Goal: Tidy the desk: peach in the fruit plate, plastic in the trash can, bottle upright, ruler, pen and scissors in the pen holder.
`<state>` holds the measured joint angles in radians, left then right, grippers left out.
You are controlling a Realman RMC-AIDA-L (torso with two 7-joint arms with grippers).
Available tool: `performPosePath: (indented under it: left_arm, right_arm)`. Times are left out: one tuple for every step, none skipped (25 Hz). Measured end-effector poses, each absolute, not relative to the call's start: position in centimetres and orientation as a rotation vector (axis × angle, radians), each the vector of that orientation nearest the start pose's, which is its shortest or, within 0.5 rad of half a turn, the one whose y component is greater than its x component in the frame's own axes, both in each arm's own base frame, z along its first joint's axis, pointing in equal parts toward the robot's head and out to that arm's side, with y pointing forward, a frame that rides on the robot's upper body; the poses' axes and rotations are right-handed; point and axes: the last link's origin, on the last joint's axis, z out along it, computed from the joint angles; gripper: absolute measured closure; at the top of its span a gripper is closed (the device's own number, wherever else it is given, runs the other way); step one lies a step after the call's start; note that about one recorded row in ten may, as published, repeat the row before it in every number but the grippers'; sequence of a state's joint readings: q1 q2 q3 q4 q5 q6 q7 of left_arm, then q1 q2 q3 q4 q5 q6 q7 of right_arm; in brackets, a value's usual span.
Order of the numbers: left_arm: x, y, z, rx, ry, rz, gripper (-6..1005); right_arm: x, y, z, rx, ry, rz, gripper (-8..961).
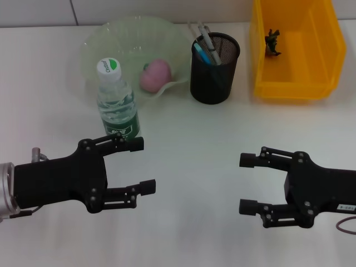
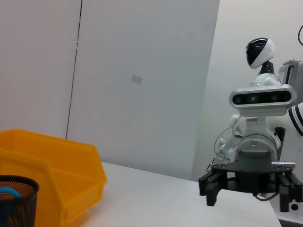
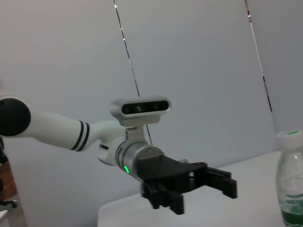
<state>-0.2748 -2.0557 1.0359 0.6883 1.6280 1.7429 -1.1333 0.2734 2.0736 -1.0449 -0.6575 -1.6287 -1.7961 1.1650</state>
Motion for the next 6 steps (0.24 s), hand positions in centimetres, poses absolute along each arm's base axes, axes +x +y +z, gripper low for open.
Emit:
performPosePath:
  left_arm:
    - [-26.95,25.01,-0.62,-2.807,-0.347,-0.984,170]
    - [-26.94,24.99,-0.66,-2.808,-0.348,-0.985,170]
    - [-26.94,24.99,-0.66,-2.808,-0.348,-0.985,170]
    - [-26.94,24.99,-0.66,-2.808,-0.348,-0.985,170]
    - [-26.94,24.99,-0.66,-2.808,-0.348,-0.985,170]
    - [-26.93,24.91,-0.74,-2.808,-0.347,-0.986,170]
  right_arm:
    - [26.42,24.0,-1.54,-2.836,0.424,1.071,111]
    - [26.55,24.15,-1.69,-2.829,0.434,1.055,111]
    - [26.55,24.15,-1.69,-2.829,0.434,1.055,111]
    - [26.61,24.2,-1.74,-2.826,0.438,1.05,111]
    - [26.65,24.25,-1.79,-2.823,0.441,1.045,111]
    - [26.67,24.29,-1.81,-2.82,0.444,1.043,111]
